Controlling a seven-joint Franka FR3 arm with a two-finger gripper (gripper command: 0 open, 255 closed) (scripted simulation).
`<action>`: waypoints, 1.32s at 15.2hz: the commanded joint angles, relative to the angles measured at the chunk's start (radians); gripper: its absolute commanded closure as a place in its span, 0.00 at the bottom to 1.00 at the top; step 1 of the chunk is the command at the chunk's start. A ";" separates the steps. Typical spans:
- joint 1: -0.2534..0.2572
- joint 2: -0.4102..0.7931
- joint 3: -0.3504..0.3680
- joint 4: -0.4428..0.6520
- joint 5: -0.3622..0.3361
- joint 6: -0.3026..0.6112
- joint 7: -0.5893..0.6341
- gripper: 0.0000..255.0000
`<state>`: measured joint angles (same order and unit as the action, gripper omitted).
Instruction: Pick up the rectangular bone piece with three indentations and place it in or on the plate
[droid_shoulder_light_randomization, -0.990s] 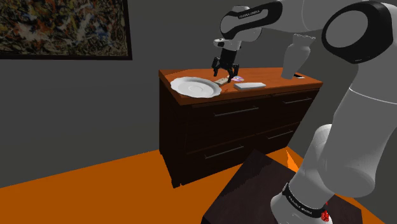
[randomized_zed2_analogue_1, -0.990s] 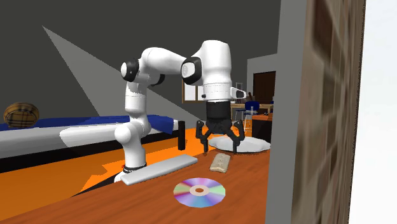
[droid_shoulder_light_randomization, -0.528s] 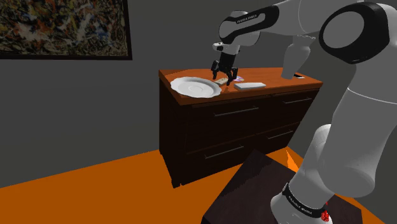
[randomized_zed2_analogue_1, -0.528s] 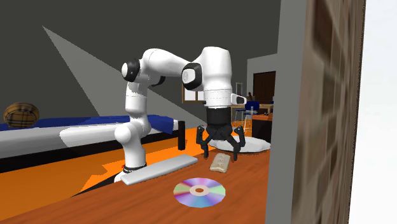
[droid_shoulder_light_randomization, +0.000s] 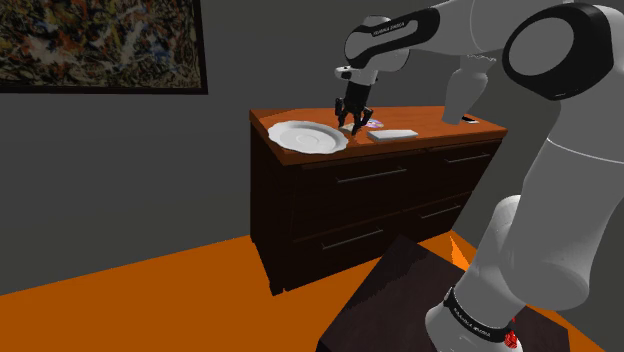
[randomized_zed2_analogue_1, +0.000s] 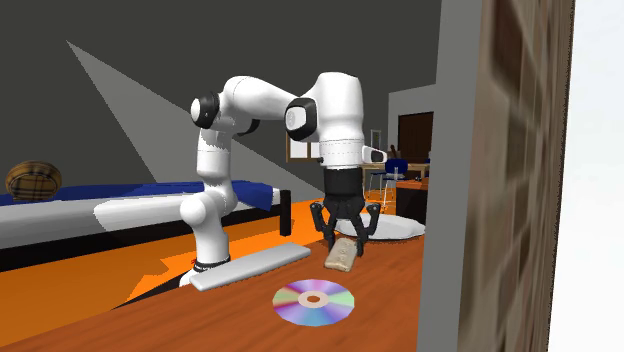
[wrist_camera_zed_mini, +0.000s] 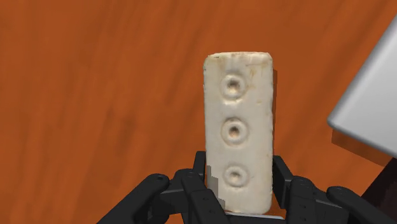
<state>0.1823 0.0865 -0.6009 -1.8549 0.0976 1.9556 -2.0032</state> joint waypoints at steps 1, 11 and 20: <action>0.001 0.003 0.002 -0.001 0.001 0.003 0.000 1.00; 0.001 -0.010 0.000 0.065 -0.009 -0.073 0.008 1.00; -0.001 -0.012 -0.002 0.184 -0.012 -0.194 0.014 1.00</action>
<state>0.1828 0.0743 -0.6021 -1.6886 0.0851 1.7798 -1.9877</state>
